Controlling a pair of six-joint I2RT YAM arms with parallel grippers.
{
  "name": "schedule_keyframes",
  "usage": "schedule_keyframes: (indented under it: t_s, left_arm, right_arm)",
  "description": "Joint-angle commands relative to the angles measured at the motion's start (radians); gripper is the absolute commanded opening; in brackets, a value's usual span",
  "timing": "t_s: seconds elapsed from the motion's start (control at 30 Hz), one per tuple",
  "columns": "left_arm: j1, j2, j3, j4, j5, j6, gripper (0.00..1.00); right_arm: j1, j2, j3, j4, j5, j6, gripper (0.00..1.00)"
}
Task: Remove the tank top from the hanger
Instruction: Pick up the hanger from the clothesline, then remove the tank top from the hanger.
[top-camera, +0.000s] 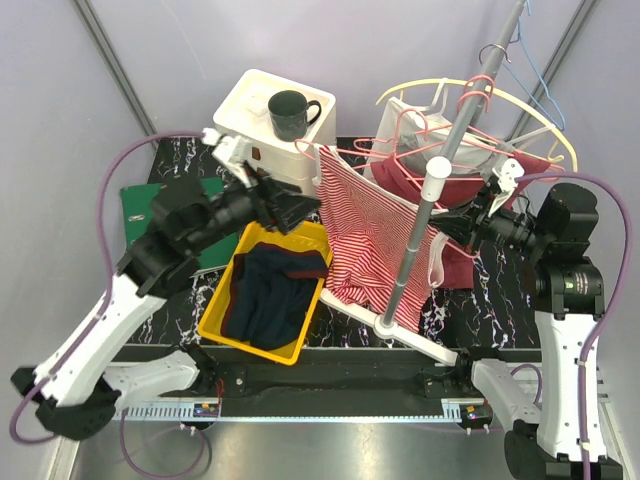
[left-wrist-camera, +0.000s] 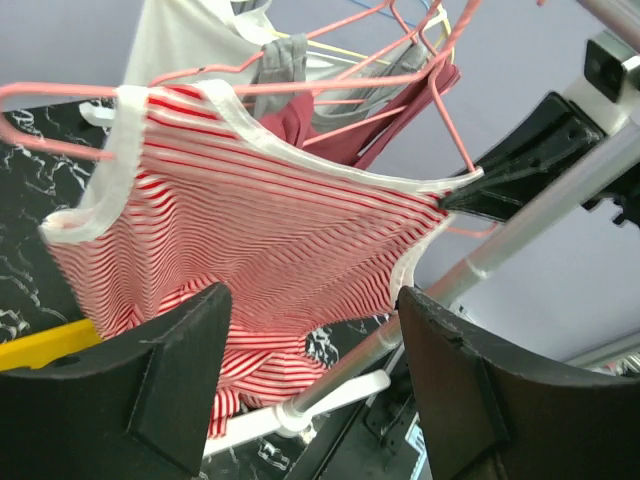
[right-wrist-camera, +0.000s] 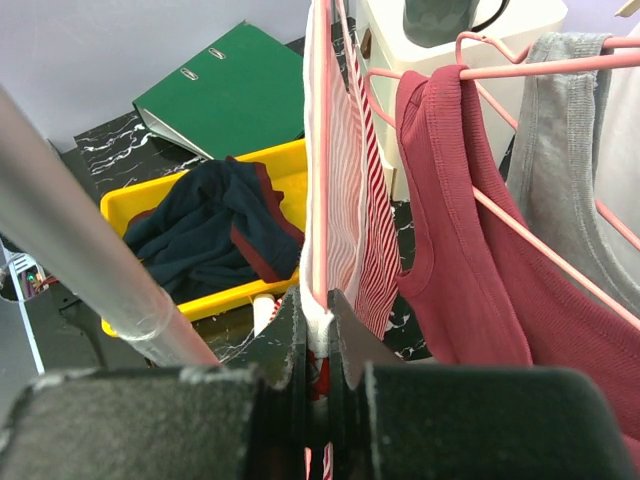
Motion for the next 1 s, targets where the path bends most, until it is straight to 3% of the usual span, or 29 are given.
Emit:
schedule_keyframes:
  t_s: [0.0,0.13,0.43,0.8,0.9,0.97]
  left_arm:
    - [-0.172,0.119,0.142,-0.011,-0.342,0.085,0.71]
    - [-0.207,0.196,0.195,-0.011,-0.516,0.082,0.69]
    - [-0.210,0.273,0.247,0.007,-0.611,0.048,0.63]
    - [-0.208,0.331,0.282,0.044,-0.590,0.027,0.71]
    - [-0.210,0.342,0.288,0.046,-0.608,0.036,0.69]
    - [-0.210,0.351,0.291,0.047,-0.626,0.045,0.62]
  right_arm:
    - [0.005,-0.037,-0.012,0.103,-0.009,0.059,0.00]
    - [0.005,-0.057,-0.023,0.104,-0.014,0.065,0.00]
    - [0.006,-0.095,-0.059,0.103,-0.023,0.059,0.00]
    - [0.006,-0.133,-0.089,0.101,-0.046,0.059,0.00]
    - [0.006,-0.152,-0.089,0.101,-0.057,0.062,0.00]
    - [0.006,-0.164,-0.091,0.101,-0.078,0.064,0.00]
